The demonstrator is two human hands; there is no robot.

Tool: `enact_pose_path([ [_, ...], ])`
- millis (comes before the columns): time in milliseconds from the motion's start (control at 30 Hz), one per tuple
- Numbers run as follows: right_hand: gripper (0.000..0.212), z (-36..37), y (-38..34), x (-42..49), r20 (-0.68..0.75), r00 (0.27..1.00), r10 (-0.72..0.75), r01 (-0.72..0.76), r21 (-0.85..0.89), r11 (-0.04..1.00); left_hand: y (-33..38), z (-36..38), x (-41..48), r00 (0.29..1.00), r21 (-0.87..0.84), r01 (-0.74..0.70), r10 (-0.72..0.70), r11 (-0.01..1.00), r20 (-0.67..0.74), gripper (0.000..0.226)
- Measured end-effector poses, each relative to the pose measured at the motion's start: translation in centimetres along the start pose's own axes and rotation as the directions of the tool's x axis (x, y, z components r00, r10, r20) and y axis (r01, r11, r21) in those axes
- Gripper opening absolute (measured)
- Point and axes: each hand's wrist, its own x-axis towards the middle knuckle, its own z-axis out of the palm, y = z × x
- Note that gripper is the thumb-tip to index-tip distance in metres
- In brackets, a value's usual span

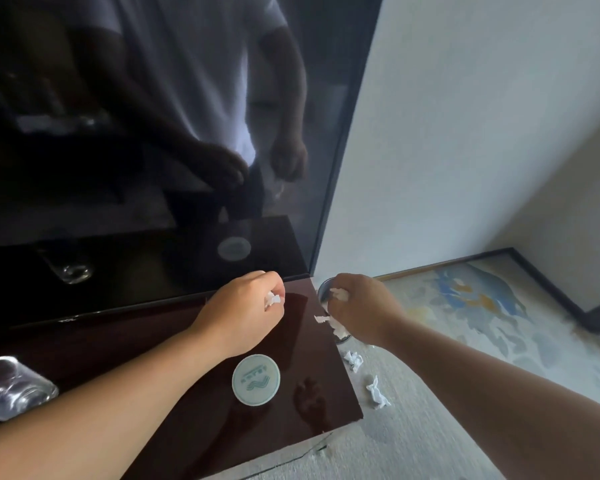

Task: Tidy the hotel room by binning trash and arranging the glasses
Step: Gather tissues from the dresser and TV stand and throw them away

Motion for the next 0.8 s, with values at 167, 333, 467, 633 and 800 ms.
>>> enact_pose_path([
  [167,0.012,-2.7,3.3,-0.8,-0.054,0.996,-0.070,0.066,-0.080,0.995,3.8,2.0,1.5,0.999,0.008,-0.044,0.044,0.999,0.004,0.009],
  [333,0.013,-5.8,8.0,-1.7,-0.066,0.989,-0.129,0.124,-0.075,0.989,9.1,5.6,3.3,0.997,0.033,-0.074,0.075,0.997,-0.003,0.006],
  [467,0.007,-8.7,12.4,-1.9,-0.055,0.982,-0.182,0.177,-0.075,0.981,13.7,9.1,4.4,0.999,0.072,-0.048,0.047,0.996,0.018,0.009],
  [633,0.008,-12.1,17.9,-1.9,-0.043,0.974,-0.222,0.220,-0.045,0.974,19.0,12.7,6.5,0.999,0.094,-0.033,0.032,0.995,0.010,0.008],
  [800,0.008,-14.8,22.1,-1.6,-0.058,0.975,-0.215,0.213,-0.038,0.976,22.8,15.3,8.9,0.999,0.123,-0.040,0.037,0.992,0.026,0.008],
])
